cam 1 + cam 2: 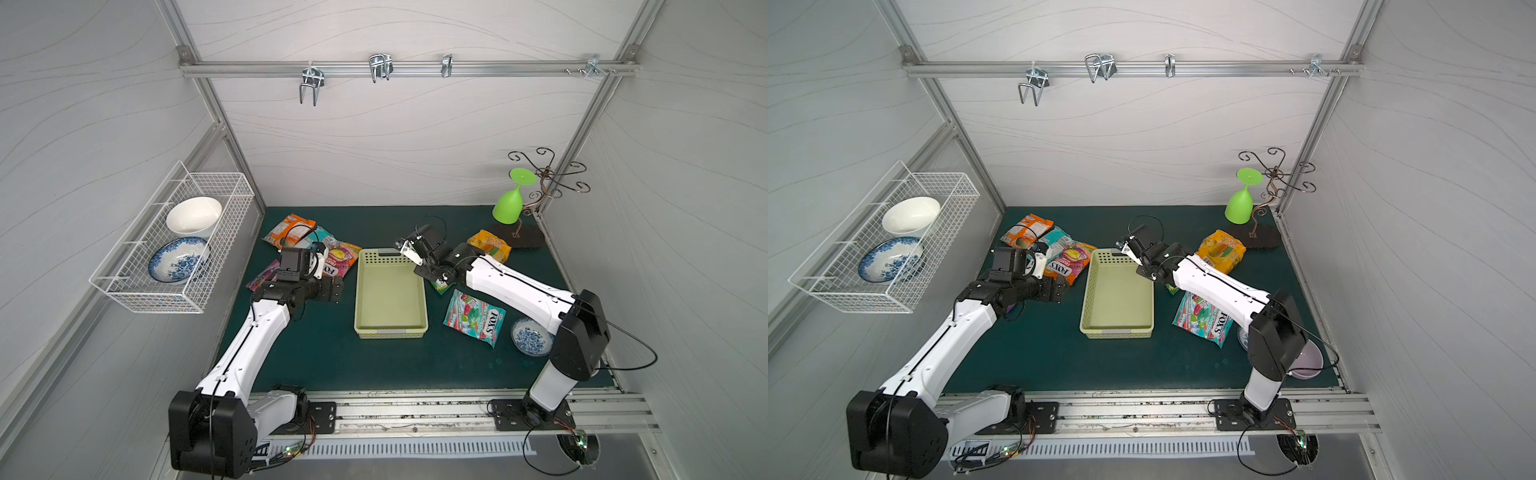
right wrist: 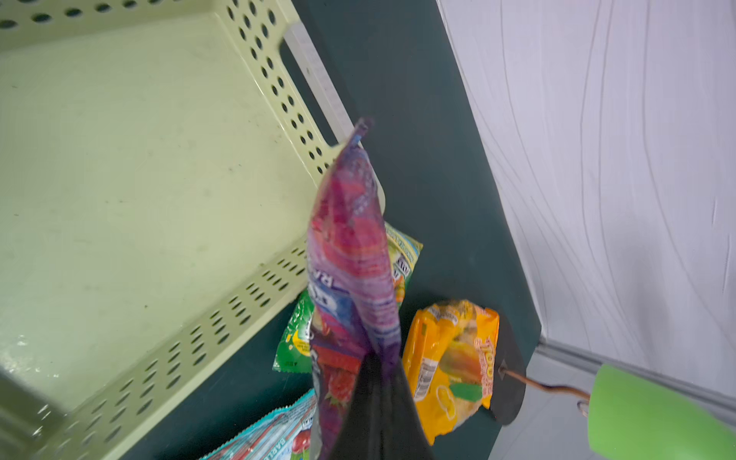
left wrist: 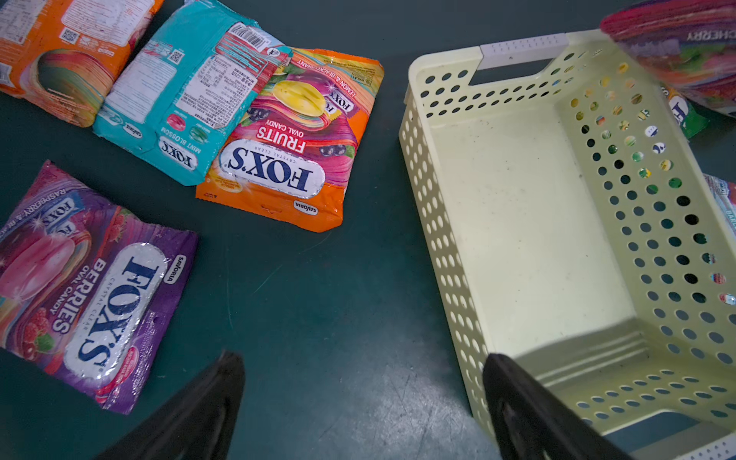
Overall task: Put the candies in the basket
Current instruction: Place the candy in the basket.
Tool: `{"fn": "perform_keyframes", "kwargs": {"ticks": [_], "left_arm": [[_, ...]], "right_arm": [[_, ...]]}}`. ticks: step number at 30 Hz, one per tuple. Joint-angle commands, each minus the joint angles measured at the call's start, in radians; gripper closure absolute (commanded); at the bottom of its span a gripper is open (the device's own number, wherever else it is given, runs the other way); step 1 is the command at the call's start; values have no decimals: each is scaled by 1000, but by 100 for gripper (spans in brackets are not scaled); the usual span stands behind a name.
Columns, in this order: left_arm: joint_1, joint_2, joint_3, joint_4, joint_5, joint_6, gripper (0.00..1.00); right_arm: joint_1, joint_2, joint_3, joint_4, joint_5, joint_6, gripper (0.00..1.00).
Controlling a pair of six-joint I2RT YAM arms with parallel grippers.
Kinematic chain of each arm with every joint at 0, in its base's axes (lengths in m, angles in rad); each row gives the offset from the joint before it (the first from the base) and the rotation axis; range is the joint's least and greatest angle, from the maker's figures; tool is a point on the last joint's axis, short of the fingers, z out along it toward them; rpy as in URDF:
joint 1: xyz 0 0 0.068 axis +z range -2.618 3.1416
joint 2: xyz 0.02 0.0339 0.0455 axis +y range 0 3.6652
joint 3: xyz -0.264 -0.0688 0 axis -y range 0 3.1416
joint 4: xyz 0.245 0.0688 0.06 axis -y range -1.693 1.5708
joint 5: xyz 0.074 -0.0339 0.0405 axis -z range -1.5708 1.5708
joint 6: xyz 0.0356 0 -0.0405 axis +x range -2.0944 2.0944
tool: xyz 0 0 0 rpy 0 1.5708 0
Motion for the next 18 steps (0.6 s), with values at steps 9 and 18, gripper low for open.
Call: {"fn": "perform_keyframes", "kwargs": {"ticks": [9, 18], "left_arm": [[-3, -16, 36, 48, -37, -1, 2], [-12, -12, 48, 42, -30, -4, 2]], "right_arm": [[43, 65, 80, 109, -153, -268, 100], [57, 152, 136, 155, -187, -364, 100]]}}
